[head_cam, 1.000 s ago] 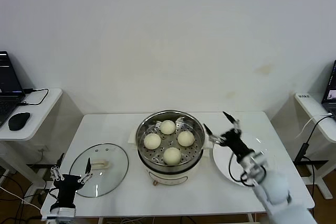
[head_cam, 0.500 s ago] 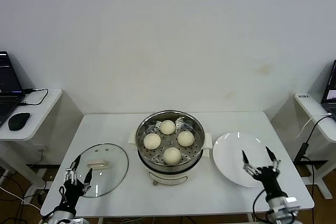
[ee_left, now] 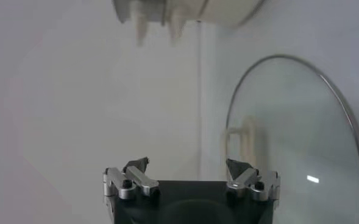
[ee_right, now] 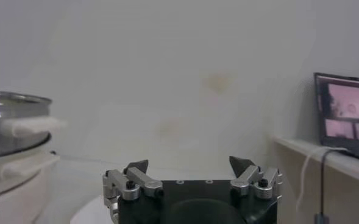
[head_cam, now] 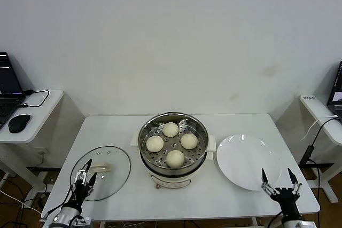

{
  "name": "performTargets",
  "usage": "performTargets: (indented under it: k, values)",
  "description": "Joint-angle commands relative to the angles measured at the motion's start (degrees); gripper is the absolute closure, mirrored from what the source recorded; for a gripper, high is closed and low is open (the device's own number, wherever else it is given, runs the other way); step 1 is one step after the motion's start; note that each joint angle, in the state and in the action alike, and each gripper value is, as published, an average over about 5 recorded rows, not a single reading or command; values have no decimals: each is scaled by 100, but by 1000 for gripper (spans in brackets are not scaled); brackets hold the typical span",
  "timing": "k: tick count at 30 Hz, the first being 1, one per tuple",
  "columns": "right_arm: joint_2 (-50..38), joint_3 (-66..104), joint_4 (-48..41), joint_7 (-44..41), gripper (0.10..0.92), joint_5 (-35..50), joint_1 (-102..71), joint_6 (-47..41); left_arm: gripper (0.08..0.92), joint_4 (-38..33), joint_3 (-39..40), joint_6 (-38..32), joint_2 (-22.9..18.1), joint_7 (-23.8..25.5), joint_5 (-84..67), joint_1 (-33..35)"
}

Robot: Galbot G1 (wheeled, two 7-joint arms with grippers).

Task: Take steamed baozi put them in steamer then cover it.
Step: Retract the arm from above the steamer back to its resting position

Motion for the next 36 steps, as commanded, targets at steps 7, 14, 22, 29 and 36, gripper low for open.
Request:
performTargets:
  k: [7,14,22,29,36]
  values:
    - [333,238,-52,-54,203,-177,-251,115,177,1060,399,-34,123,-4,223,-1208]
    - [419,266,-108,-65,203,-219,-252,151,177,1358,454,-38,134,-22,83,-1529]
    - [519,250,-154,-90,203,-316,-245,188,177,1577,522,-79,103,-22,-198,-1633]
    - [536,237,-147,-103,203,-358,-258,193,260,1653,515,-103,96,-39,-396,-1596]
    - [562,179,-159,-104,203,-431,-254,217,468,1793,488,-213,57,-181,-456,-1610]
